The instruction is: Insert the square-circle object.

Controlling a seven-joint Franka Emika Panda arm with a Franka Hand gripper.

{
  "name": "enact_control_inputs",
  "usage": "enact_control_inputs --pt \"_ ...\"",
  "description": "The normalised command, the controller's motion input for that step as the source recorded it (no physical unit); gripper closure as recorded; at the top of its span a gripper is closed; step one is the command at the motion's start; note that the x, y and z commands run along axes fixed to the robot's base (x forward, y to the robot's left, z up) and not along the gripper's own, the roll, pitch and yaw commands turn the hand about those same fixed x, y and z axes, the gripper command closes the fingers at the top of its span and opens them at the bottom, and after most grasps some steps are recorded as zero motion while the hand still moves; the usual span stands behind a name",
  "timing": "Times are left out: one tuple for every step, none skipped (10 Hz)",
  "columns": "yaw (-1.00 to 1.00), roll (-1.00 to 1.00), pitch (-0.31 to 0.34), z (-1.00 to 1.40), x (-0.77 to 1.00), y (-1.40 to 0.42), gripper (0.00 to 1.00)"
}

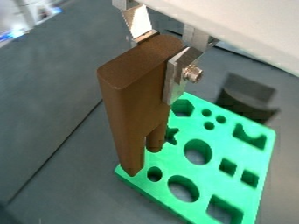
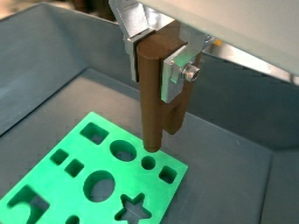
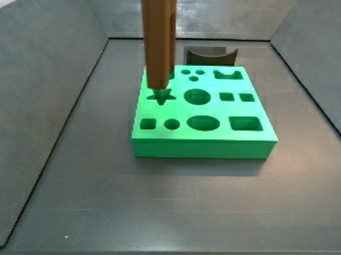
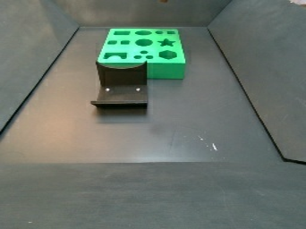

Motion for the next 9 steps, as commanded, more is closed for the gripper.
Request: enact_control_inputs --pt "-1.0 -0.01 -0.047 -0.27 0.0 0.0 1.0" --pt "-1.0 0.0 0.0 -0.4 0.0 0.0 1.0" --pt "-1.0 -0.01 0.0 -0.51 0.0 0.0 1.0" --pt "-1.0 -0.05 -0.011 -0.55 0.0 0.0 1.0" --pt "-0.78 -0.13 0.047 -0.55 -0.07 0.0 1.0" --pt "-0.46 -0.03 0.123 -0.34 0.0 -0.08 1.0" --pt "-0.97 -0.09 0.0 -0.1 0.04 -0.04 1.0" --pt "-1.0 -0.08 0.0 -0.09 0.0 -0.01 1.0" --pt "-1.0 -0.07 0.0 -0.1 0.01 -0.01 1.0"
